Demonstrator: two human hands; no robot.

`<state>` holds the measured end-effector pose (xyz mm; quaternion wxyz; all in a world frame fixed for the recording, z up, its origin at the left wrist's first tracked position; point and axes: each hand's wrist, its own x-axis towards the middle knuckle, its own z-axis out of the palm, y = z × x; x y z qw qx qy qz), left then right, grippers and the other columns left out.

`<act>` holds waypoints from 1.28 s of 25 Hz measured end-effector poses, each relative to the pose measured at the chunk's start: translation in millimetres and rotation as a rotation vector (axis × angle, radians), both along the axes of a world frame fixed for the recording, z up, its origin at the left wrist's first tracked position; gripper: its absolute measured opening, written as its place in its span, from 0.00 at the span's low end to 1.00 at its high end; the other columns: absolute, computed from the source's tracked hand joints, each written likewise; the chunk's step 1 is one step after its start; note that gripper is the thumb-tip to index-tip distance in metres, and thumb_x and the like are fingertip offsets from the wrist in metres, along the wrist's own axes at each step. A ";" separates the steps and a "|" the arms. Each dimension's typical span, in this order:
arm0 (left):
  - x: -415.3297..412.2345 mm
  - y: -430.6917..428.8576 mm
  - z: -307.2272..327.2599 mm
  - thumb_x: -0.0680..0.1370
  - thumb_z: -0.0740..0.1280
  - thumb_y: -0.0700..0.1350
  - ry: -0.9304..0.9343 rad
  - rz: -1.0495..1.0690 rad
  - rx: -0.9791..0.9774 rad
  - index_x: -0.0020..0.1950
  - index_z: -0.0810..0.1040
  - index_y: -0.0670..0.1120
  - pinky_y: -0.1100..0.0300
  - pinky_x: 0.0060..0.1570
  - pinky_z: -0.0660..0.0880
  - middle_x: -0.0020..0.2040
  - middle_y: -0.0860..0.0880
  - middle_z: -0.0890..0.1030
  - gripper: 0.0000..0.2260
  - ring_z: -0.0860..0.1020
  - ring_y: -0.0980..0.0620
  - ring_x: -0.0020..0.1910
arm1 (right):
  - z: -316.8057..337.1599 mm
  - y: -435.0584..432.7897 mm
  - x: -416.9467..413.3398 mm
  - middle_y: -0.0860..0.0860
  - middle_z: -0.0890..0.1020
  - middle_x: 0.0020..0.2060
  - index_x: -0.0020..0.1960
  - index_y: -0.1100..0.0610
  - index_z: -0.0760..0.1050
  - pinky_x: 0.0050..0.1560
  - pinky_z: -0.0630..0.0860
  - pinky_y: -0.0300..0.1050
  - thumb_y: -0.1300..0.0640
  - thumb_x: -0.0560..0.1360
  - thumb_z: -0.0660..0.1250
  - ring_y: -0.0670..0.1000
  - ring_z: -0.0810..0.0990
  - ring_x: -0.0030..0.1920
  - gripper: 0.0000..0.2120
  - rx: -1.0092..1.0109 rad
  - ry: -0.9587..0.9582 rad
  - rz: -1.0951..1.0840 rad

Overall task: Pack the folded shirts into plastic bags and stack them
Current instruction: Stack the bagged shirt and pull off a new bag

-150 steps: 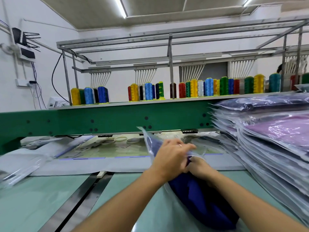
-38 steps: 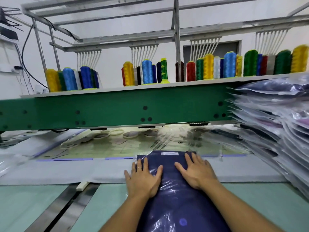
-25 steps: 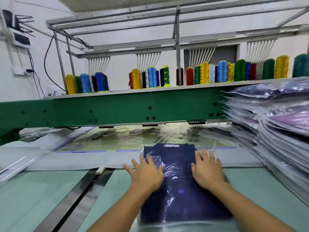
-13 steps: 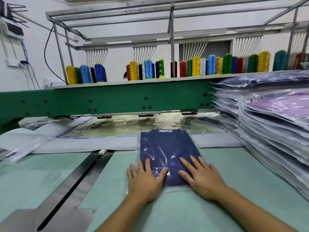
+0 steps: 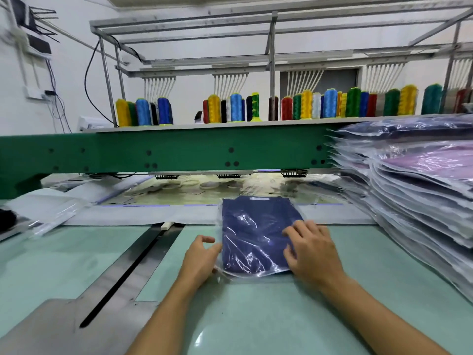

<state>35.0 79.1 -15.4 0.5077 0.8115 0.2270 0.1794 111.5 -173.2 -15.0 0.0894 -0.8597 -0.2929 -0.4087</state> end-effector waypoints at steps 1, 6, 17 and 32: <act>0.3 -0.1 0.4 0.76 0.68 0.43 -0.023 -0.029 -0.095 0.58 0.76 0.48 0.62 0.28 0.68 0.38 0.48 0.81 0.11 0.75 0.53 0.27 | 1.9 13.3 -8.7 0.46 0.79 0.44 0.48 0.50 0.78 0.46 0.73 0.50 0.48 0.71 0.64 0.53 0.77 0.45 0.09 -0.024 -0.027 0.122; 0.1 -4.9 1.7 0.77 0.65 0.32 -0.172 -0.110 -0.469 0.45 0.68 0.45 0.65 0.20 0.59 0.26 0.50 0.71 0.10 0.64 0.55 0.21 | 2.9 82.4 -35.3 0.45 0.82 0.36 0.43 0.49 0.76 0.36 0.69 0.46 0.38 0.74 0.62 0.51 0.76 0.36 0.15 -0.122 0.050 0.317; -1.8 1.2 3.8 0.77 0.69 0.34 -0.234 -0.202 -0.705 0.37 0.66 0.47 0.65 0.19 0.55 0.29 0.49 0.63 0.15 0.57 0.56 0.23 | 5.1 112.3 -38.9 0.47 0.73 0.27 0.45 0.49 0.78 0.27 0.60 0.44 0.58 0.69 0.71 0.51 0.68 0.26 0.07 -0.110 -0.303 0.280; 4.1 6.5 10.0 0.81 0.63 0.34 -0.440 0.062 -1.177 0.38 0.67 0.42 0.61 0.28 0.72 0.22 0.51 0.65 0.13 0.61 0.56 0.20 | -7.4 -37.9 2.6 0.45 0.75 0.39 0.40 0.49 0.70 0.27 0.70 0.46 0.53 0.71 0.67 0.50 0.75 0.37 0.06 -0.148 -0.017 0.230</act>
